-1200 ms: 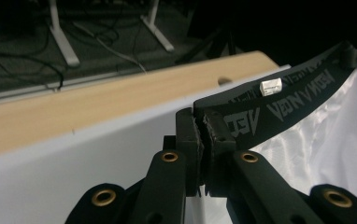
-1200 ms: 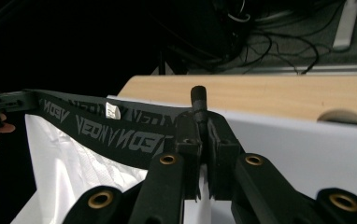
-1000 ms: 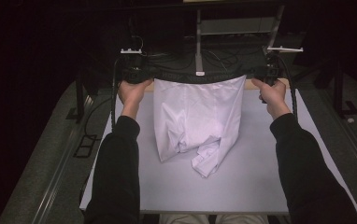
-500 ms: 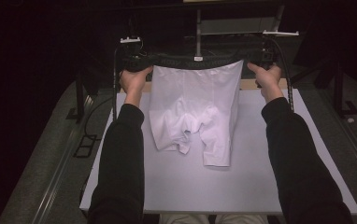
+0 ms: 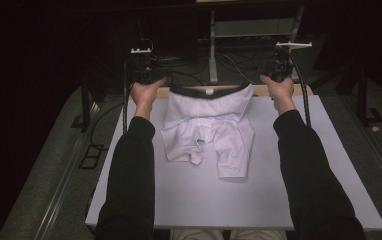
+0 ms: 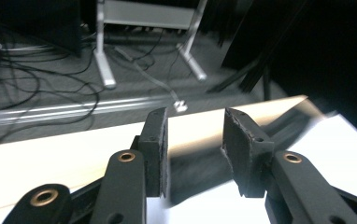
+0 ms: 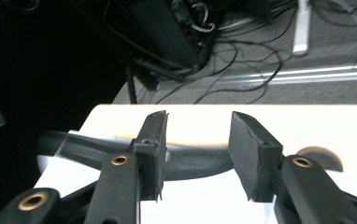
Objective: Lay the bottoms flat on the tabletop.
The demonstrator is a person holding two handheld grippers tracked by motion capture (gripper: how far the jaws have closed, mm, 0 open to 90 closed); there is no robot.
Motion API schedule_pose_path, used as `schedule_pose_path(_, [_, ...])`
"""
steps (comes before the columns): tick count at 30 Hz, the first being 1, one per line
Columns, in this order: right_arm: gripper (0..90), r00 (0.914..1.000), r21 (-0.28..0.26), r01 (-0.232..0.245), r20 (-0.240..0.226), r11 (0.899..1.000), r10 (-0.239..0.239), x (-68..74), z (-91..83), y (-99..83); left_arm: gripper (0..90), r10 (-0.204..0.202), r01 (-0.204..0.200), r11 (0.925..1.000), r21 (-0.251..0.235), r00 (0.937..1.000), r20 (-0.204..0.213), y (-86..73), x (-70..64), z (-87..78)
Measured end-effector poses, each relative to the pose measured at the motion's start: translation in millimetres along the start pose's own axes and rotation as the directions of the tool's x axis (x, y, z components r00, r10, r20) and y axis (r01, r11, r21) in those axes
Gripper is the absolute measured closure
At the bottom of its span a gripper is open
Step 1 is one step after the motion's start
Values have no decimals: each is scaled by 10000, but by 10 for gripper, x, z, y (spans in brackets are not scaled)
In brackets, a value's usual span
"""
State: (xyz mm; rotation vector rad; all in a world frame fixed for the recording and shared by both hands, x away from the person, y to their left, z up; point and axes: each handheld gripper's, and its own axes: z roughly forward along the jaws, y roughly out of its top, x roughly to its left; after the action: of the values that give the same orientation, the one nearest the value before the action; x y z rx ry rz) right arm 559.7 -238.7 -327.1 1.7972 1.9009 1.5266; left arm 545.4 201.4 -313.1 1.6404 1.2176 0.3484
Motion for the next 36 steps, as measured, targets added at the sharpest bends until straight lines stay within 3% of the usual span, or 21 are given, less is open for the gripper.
schedule_pose_path(3, [566, 9993, 387, 93, -363, 9992, -79, -46, 18, -131, 527, -265, 259, 9994, 238, 9994, 239, -111, 55, -8])
schedule_pose_path(7, [507, 9982, 766, 320, -534, 9965, -280, -71, 1, -317, 438, -741, 747, 9972, -33, 9928, 936, -235, 61, -80])
schedule_pose_path(9, [462, 9968, 638, 475, -675, 9968, -432, -63, -49, -414, 400, -793, 820, 9965, -189, 9900, 1163, -295, 31, -142])
schedule_pose_path(14, [236, 9902, 445, 829, -1159, 9956, -773, -46, -198, -636, 263, -542, 613, 9973, -406, 9860, 1577, -448, -105, -279])
schedule_pose_path(19, [0, 9895, 535, 1042, -1061, 9931, -981, -13, -339, -770, 102, -306, 413, 9980, -476, 9777, 2078, -544, -240, -353])
schedule_pose_path(22, [0, 9877, 526, 1199, -1076, 9914, -1138, 0, -425, -831, 0, -187, 273, 9990, -360, 9750, 2213, -573, -313, -375])
schedule_pose_path(28, [0, 9830, 540, 1327, -1348, 9897, -1244, 11, -575, -964, 0, 162, -61, 9991, -412, 9682, 2495, -691, -439, -444])
schedule_pose_path(36, [6, 9805, 688, 1514, -1370, 9861, -1410, 7, -699, -1203, 0, 395, -251, 9980, -581, 9641, 2627, -887, -564, -543])
